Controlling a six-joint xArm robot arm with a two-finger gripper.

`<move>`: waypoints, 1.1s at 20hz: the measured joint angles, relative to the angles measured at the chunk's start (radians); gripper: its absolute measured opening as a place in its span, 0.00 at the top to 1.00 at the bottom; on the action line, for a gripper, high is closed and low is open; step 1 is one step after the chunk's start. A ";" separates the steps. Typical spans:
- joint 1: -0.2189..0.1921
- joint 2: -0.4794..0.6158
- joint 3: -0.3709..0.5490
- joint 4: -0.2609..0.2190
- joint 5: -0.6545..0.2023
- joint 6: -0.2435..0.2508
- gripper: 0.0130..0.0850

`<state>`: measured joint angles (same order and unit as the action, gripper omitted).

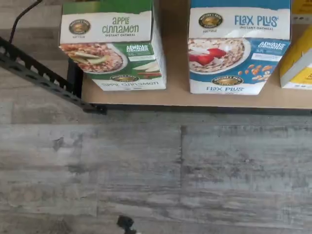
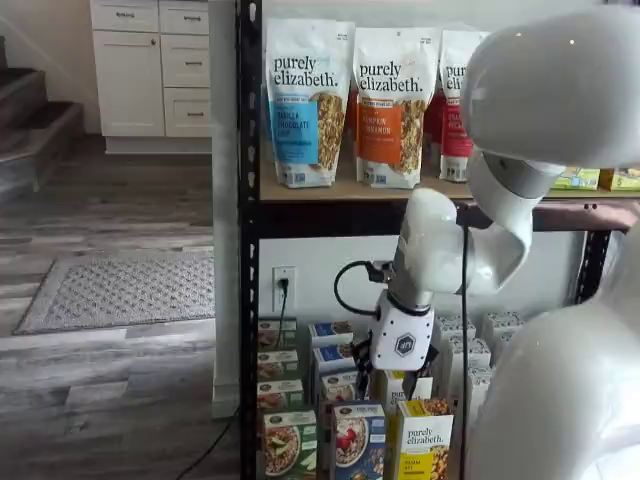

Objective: Pick up the blue and white box that is on the bottom shelf, the second box from the left

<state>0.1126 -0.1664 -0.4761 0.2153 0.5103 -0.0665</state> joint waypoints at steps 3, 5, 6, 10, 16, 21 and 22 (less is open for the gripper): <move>-0.003 0.040 -0.009 -0.029 -0.028 0.019 0.00; -0.004 0.069 -0.016 -0.055 -0.047 0.040 0.00; -0.004 0.084 -0.019 -0.067 -0.060 0.050 0.00; -0.001 0.144 -0.035 -0.089 -0.115 0.068 0.00; -0.004 0.243 -0.077 -0.096 -0.174 0.067 0.00; -0.011 0.310 -0.117 -0.125 -0.202 0.087 0.00; -0.013 0.324 -0.126 -0.131 -0.208 0.091 0.00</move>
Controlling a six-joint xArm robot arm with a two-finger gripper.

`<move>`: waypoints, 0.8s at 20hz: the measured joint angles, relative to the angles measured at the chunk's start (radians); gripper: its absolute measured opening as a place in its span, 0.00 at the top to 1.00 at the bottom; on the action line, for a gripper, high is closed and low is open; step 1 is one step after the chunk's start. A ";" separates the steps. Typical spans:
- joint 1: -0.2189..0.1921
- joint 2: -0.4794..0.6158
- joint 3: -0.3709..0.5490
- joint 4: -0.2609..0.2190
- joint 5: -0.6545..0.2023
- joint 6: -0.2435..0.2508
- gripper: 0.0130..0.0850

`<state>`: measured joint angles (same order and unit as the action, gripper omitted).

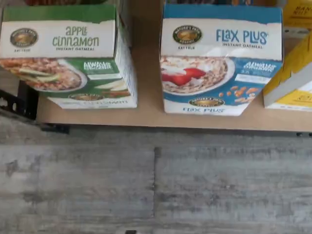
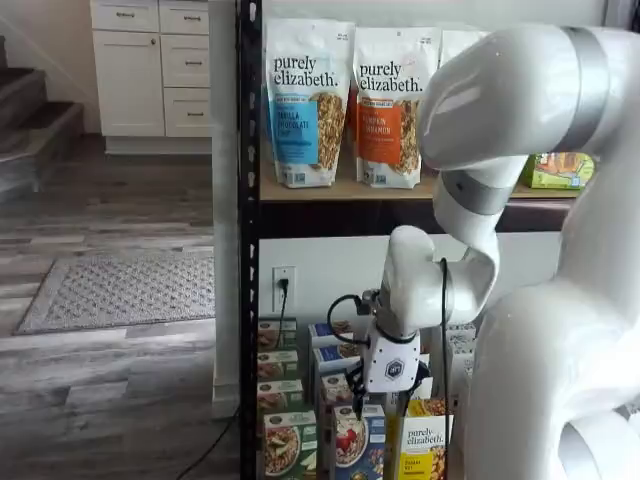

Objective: Pick up the blue and white box that is on the bottom shelf, the second box from the left

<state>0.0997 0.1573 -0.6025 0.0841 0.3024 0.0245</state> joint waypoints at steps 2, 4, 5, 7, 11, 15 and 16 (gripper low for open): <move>-0.003 0.027 -0.020 -0.007 -0.008 0.004 0.00; -0.004 0.053 -0.040 -0.003 -0.013 -0.002 0.00; -0.005 0.066 -0.050 -0.001 -0.016 -0.005 0.00; -0.006 0.095 -0.071 0.013 -0.024 -0.020 0.00; -0.001 0.144 -0.106 0.090 -0.038 -0.091 0.00; -0.001 0.189 -0.136 0.147 -0.052 -0.146 0.00; -0.002 0.198 -0.142 0.147 -0.055 -0.147 0.00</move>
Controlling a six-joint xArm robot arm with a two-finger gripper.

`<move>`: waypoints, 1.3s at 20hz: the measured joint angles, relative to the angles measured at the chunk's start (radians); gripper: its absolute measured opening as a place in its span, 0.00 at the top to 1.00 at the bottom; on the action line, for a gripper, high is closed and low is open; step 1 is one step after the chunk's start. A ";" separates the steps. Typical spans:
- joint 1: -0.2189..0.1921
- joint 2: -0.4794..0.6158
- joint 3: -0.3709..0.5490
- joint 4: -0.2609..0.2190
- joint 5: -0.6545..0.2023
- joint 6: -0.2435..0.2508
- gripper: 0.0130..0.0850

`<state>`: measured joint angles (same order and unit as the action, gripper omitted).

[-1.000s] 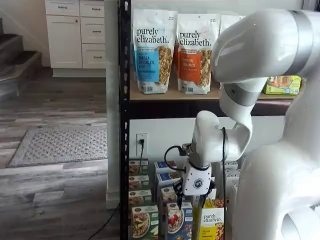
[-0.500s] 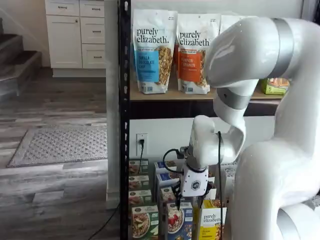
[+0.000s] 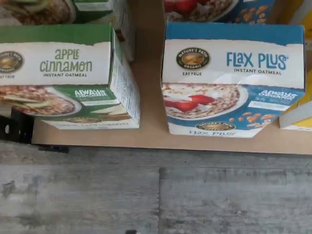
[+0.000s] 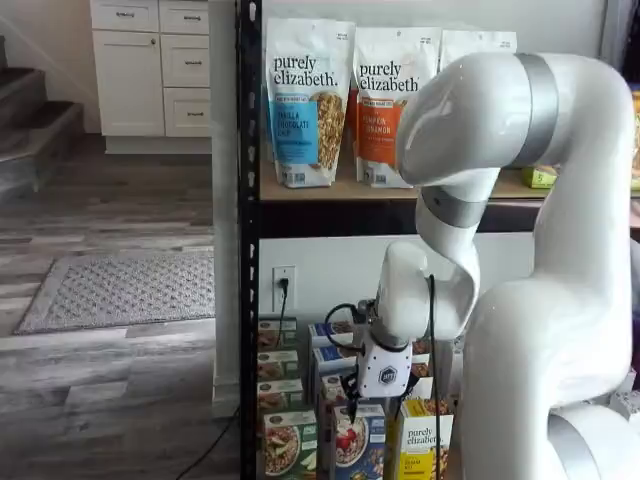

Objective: Pick up the blue and white box that is on the bottom shelf, the second box from the left

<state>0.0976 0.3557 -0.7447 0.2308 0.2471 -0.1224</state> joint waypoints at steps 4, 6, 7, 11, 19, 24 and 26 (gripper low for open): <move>-0.010 0.032 -0.023 -0.060 -0.003 0.049 0.00; -0.015 0.048 -0.035 -0.108 -0.002 0.090 0.00; -0.017 0.056 -0.041 -0.124 -0.001 0.104 0.00; -0.021 0.089 -0.065 -0.162 -0.010 0.136 0.00; -0.025 0.151 -0.108 -0.212 -0.041 0.179 0.00; -0.030 0.185 -0.133 -0.261 -0.053 0.222 0.00; -0.033 0.198 -0.144 -0.285 -0.057 0.244 0.00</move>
<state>0.0650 0.5539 -0.8889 -0.0547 0.1905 0.1216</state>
